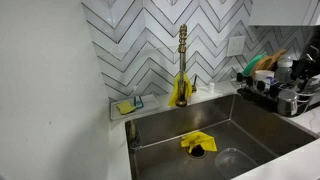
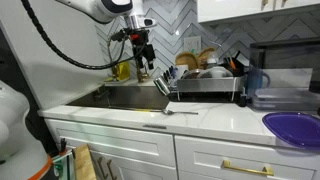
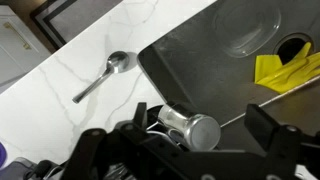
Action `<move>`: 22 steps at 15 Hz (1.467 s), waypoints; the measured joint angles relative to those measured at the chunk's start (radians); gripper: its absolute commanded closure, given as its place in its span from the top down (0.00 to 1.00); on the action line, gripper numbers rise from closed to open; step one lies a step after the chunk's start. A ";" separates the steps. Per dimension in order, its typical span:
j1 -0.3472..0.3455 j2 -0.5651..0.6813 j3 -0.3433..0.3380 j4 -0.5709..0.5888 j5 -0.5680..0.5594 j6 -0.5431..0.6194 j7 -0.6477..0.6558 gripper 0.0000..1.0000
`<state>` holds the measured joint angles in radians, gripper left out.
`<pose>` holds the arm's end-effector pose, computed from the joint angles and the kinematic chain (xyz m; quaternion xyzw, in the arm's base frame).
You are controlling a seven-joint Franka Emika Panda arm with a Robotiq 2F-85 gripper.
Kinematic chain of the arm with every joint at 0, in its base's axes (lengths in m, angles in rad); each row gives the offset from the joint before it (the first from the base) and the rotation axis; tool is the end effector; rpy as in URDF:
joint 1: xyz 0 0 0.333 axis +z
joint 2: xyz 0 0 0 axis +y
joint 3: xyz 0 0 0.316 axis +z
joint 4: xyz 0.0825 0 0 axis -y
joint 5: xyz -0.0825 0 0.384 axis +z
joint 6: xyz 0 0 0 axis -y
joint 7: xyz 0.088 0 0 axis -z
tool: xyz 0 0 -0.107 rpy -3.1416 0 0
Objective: Open the tap, pick up the silver spoon on the counter, rinse it with the running water and then put it back on the counter
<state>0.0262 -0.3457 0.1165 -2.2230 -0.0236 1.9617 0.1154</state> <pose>0.4536 0.0679 0.5208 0.9986 0.0151 0.0445 0.0254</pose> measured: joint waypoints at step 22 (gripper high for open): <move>-0.006 0.065 0.273 0.063 -0.008 0.029 0.558 1.00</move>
<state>0.0197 -0.2809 0.3896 -2.1598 -0.0316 1.9905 0.6734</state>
